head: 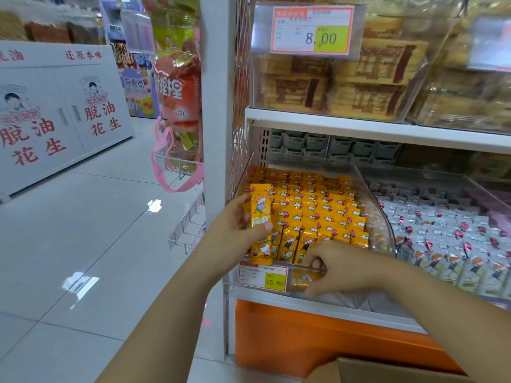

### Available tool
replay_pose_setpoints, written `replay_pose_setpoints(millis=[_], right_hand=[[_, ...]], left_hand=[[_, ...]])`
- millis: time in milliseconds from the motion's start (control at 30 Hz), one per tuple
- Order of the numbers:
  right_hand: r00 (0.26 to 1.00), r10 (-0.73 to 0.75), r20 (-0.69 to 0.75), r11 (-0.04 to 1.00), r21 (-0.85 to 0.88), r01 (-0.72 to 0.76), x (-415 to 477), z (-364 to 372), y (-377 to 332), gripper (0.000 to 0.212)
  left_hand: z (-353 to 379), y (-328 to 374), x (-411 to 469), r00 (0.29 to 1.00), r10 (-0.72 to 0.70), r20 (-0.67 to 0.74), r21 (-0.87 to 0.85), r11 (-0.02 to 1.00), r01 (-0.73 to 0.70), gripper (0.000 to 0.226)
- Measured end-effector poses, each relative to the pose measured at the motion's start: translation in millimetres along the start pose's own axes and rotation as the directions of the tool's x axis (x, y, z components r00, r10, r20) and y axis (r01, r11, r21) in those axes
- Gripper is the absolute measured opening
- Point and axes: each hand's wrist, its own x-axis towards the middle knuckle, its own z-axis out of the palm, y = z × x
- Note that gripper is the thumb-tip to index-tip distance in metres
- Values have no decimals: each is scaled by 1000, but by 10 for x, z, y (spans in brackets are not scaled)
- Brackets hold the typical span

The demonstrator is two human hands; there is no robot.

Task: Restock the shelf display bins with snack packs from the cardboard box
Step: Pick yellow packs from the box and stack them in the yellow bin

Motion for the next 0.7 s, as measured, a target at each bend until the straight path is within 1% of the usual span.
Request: replay_pose_setpoints(millis=[67,167,300,367,433,467,533,600,700], right_hand=[[1000,18,-6,999,39,-18,-3,-20,-4,44],[999,50,-11,993,110,-48,-4,-60,-23,46],[998,53,-35,975,219,-44,-22,-59,-46,41],[995,48,-86,965,260,-24,-20,-44,-51,36],[983,42,-177,969,248,3,3,-43,-49,21],[977,39,-209,974,228,10,9,-55,-61,14],[969,27,-244,980,196,22,7,-121,-118,7],[961,-6,-278,985,162,53,1,-245,-221,10],[935,-94,-342,986,95,134,59,-435,-450,23]], left_hand=[[-9,14,-1,1000,-1,1,-10,1000,1,65],[-62,44,-33,1000,17,19,22,1000,-17,63],[-234,135,-153,994,51,94,56,997,-56,55],[-343,161,-203,993,62,103,46,997,-67,55],[-426,166,-230,993,64,96,36,997,-68,55],[-449,165,-240,993,66,94,39,997,-70,52],[-477,155,-250,993,74,93,46,996,-78,45],[-489,146,-248,993,81,90,57,995,-86,44],[-491,136,-229,993,86,86,56,994,-91,43]])
